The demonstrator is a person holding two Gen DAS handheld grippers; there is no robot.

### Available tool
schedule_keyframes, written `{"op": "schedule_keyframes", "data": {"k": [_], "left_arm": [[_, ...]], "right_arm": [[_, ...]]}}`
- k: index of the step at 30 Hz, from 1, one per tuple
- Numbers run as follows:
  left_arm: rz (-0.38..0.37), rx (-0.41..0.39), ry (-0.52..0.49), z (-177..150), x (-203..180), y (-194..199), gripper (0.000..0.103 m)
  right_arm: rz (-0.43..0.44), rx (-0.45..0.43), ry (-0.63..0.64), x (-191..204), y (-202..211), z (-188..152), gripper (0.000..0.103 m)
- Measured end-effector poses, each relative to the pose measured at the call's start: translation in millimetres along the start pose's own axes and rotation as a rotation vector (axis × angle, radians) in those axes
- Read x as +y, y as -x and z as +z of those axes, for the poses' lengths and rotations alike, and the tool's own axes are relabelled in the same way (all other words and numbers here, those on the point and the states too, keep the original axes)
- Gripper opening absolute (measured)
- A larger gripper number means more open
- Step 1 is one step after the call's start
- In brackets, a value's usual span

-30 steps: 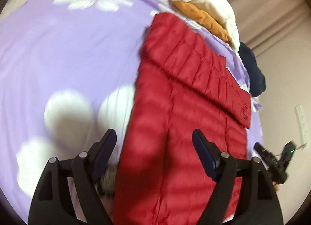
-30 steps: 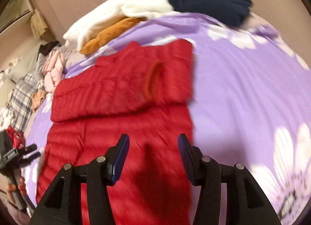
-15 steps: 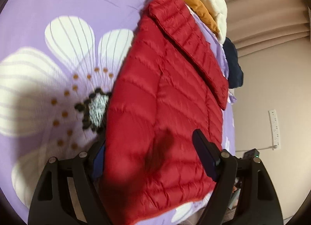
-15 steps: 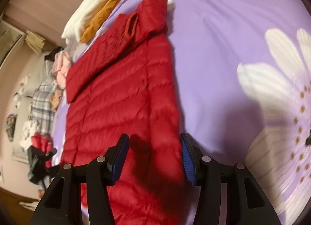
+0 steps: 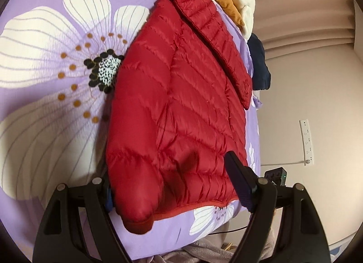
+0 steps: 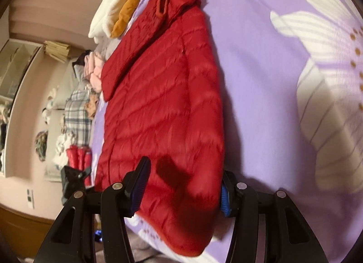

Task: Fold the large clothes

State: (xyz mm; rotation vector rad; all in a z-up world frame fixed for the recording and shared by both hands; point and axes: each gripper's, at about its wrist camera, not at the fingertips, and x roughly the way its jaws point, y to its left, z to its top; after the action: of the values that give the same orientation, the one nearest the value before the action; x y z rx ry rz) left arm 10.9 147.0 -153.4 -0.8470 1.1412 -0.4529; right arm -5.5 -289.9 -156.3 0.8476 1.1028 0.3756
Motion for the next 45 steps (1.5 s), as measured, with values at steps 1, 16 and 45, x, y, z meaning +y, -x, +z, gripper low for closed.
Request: {"op": "schedule_keyframes", "data": {"k": [1, 16, 45], "left_arm": [[0.000, -0.001, 0.002, 0.0, -0.1, -0.6, 0.080], [0.127, -0.026, 0.020, 11.2, -2.2, -12.8, 0.038], [0.131, -0.167, -0.152, -0.3, -48.8, 12.9, 0.017]], "right_arm": [[0.005, 0.004, 0.005, 1.2, -1.5, -1.9, 0.053], [-0.085, -0.049, 0.134, 27.8, -16.8, -3.7, 0.046], [-0.146, -0.228, 0.324, 77.5, 10.7, -11.1, 0.021]]}}
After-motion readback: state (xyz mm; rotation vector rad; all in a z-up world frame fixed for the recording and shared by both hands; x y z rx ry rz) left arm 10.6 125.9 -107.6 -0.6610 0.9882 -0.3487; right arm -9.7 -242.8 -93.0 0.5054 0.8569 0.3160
